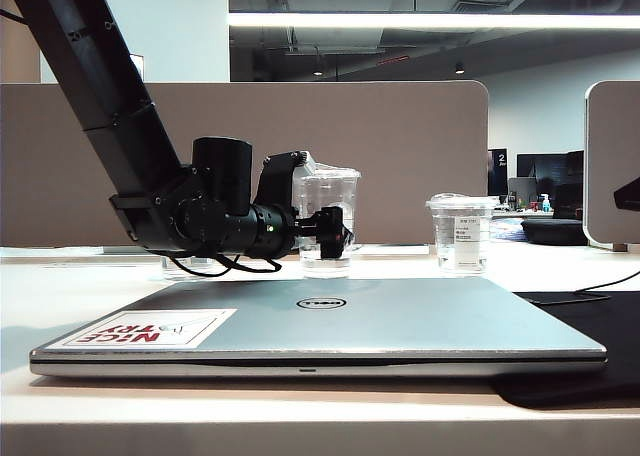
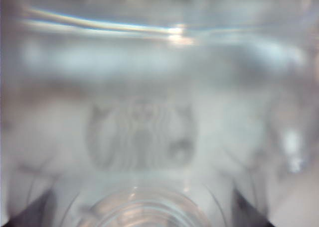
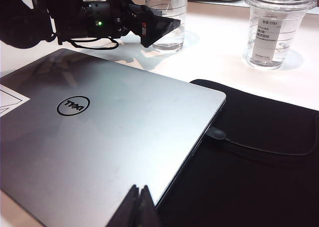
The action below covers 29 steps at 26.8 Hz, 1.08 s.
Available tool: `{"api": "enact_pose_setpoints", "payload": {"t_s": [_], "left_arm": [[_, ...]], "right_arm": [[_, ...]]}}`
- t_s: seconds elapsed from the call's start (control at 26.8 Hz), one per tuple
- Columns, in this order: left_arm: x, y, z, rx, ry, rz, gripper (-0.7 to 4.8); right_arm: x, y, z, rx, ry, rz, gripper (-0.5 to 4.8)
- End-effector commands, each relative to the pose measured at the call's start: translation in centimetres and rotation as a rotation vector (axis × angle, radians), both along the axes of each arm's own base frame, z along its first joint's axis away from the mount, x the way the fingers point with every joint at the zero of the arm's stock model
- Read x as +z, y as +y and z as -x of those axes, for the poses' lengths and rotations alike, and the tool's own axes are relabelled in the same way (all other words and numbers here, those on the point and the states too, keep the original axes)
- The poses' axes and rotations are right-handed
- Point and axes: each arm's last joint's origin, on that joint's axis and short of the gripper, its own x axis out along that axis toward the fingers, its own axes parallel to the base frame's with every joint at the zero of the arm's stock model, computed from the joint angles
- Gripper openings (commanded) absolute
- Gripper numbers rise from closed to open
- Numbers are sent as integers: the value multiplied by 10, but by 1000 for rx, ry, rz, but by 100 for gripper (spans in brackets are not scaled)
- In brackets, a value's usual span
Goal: Pick up the coffee cup on the middle and place it on the left side of the laptop.
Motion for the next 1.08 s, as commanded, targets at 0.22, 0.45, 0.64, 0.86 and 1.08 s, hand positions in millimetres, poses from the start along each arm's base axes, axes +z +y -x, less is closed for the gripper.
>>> {"api": "enact_pose_setpoints", "payload": {"t_s": [0.22, 0.45, 0.64, 0.86, 1.08], "left_arm": [[11, -2, -7, -4, -49, -7, 479], [7, -3, -7, -4, -48, -22, 424], [10, -3, -9, -5, -66, -24, 314], [11, -4, -8, -56, -74, -18, 314], [33, -1, 2, -109, -132, -36, 314]], "right_arm": [[0, 0, 0, 1, -12, -4, -5], [0, 0, -1, 2, -6, -2, -5], [-1, 0, -1, 2, -1, 1, -5], [-1, 0, -1, 2, -1, 1, -5], [-1, 0, -1, 2, -1, 0, -5]]}}
